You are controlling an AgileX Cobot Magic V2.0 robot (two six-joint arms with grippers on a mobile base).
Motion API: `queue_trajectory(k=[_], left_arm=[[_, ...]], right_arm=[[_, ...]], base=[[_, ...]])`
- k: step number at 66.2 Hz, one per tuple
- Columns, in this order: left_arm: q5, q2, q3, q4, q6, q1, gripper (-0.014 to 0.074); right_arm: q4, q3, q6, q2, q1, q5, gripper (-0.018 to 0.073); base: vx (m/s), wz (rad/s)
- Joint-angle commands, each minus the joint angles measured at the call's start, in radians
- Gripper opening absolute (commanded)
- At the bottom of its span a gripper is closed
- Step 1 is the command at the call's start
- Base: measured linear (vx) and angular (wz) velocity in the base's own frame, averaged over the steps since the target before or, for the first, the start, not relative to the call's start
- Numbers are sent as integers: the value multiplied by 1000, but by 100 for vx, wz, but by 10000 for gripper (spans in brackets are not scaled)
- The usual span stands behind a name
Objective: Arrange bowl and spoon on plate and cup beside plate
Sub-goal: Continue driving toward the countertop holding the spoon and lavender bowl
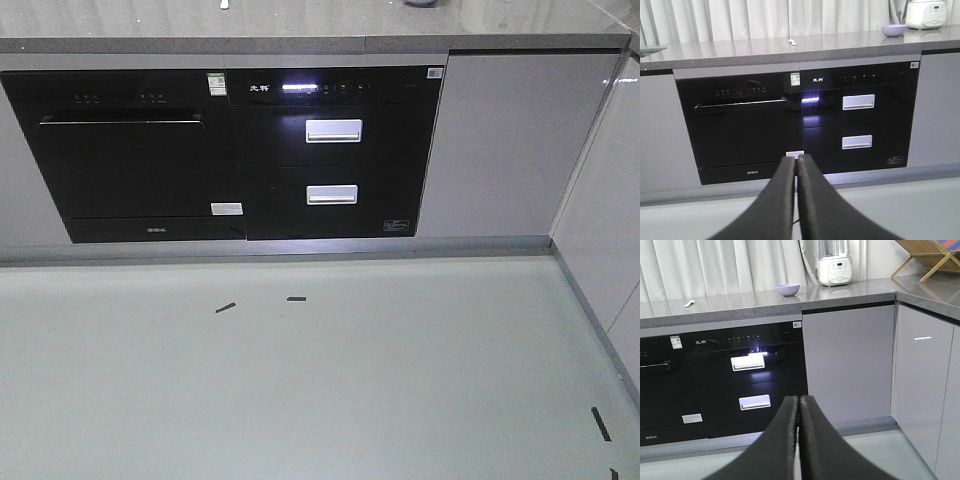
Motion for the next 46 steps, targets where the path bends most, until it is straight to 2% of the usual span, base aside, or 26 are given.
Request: queue_trajectory(k=[1, 46], left_arm=[[-78, -17, 30, 0, -11, 0, -6], [-78, -17, 30, 0, -11, 0, -6]], right_arm=[[-5, 16, -4, -11, -7, -78, -5], [-5, 16, -4, -11, -7, -78, -5]], base=[[9, 2], [7, 2]])
